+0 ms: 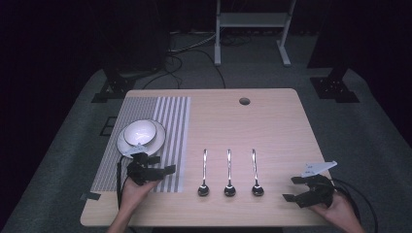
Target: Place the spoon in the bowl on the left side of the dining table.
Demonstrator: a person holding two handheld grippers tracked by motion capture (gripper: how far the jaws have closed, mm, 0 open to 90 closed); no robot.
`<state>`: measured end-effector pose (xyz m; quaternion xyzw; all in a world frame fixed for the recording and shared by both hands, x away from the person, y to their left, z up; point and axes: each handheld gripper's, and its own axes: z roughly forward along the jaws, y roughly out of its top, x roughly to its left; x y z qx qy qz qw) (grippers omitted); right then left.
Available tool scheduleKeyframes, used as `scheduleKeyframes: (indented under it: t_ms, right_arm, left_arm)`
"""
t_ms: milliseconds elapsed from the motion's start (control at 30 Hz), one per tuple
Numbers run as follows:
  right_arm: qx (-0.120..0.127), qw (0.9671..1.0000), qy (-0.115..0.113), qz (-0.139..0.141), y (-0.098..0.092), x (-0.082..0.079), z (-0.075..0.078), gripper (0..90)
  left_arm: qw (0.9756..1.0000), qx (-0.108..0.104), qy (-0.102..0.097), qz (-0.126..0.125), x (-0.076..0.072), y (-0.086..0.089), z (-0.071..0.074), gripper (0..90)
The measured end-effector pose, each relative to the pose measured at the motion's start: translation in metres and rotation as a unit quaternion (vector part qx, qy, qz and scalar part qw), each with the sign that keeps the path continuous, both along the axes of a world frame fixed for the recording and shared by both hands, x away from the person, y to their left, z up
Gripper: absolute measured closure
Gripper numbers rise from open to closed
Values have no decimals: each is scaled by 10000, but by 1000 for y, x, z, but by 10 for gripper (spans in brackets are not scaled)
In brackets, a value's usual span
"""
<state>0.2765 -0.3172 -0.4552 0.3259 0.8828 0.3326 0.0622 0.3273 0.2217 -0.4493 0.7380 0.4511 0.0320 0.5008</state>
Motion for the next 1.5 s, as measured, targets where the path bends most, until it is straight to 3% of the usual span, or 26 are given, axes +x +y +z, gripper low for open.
scheduleKeyframes:
  t_ms: [100, 233, 300, 400, 500, 533, 600, 667, 867, 933, 1067, 1133, 1233, 1300, 1433, 1500]
  right_arm:
    - [-123, 9997, -60, 197, 11, 2, 10, 219]
    - [-531, 9966, -190, 604, 36, 5, 29, 221]
    - [-767, 9932, -214, 849, 52, 8, 39, 222]
    - [-1075, 9851, -268, 1319, 81, 14, 49, 229]
    - [-1393, 9737, -236, 1789, 115, 18, 57, 240]
    - [-1574, 9666, -245, 2008, 130, 20, 58, 246]
    - [-1743, 9589, -248, 2224, 149, 22, 60, 273]
    - [-1920, 9472, -269, 2552, 169, 25, 61, 310]
    - [-2426, 9206, -107, 3057, 212, 40, 47, 358]
    - [-2544, 9146, -108, 3141, 219, 43, 44, 372]
    - [-2703, 9078, -101, 3204, 230, 45, 43, 380]
    - [-2851, 9028, -137, 3217, 234, 46, 40, 386]
    - [-2907, 9022, -115, 3185, 237, 48, 34, 387]
    - [-3001, 8983, -125, 3207, 238, 48, 29, 387]
    - [-3046, 8975, -222, 3182, 238, 44, 21, 392]
    - [-2982, 9009, -230, 3145, 237, 44, 18, 392]
  left_arm:
    - [10000, -8, 10, 5, 0, -1, 0, 42]
    - [10000, 4, -24, -51, -1, -2, 2, 42]
    - [10000, 16, -31, -84, -1, -3, 2, 42]
    - [9999, 28, -13, -108, -1, -3, 2, 42]
    - [9999, 42, -35, -110, -1, -3, 2, 43]
    - [9999, 57, -40, -108, -1, -4, 2, 43]
    - [9999, 50, -37, -122, -2, -4, 2, 43]
    - [9999, 67, -43, -141, -2, -4, 1, 43]
    - [9998, 86, -57, -174, -2, -6, 2, 43]
    - [9997, 109, -43, -194, -3, -6, 2, 43]
    - [9995, 189, -7, -245, -2, -10, -1, 44]
    - [9994, 213, -27, -260, -2, -11, 0, 44]
    - [9994, 223, -31, -268, -3, -12, 0, 44]
    - [9994, 228, -29, -271, -3, -12, 0, 44]
    - [9995, 173, 31, -260, -2, -13, -1, 44]
    - [9995, 65, 142, -283, 1, -17, -4, 44]
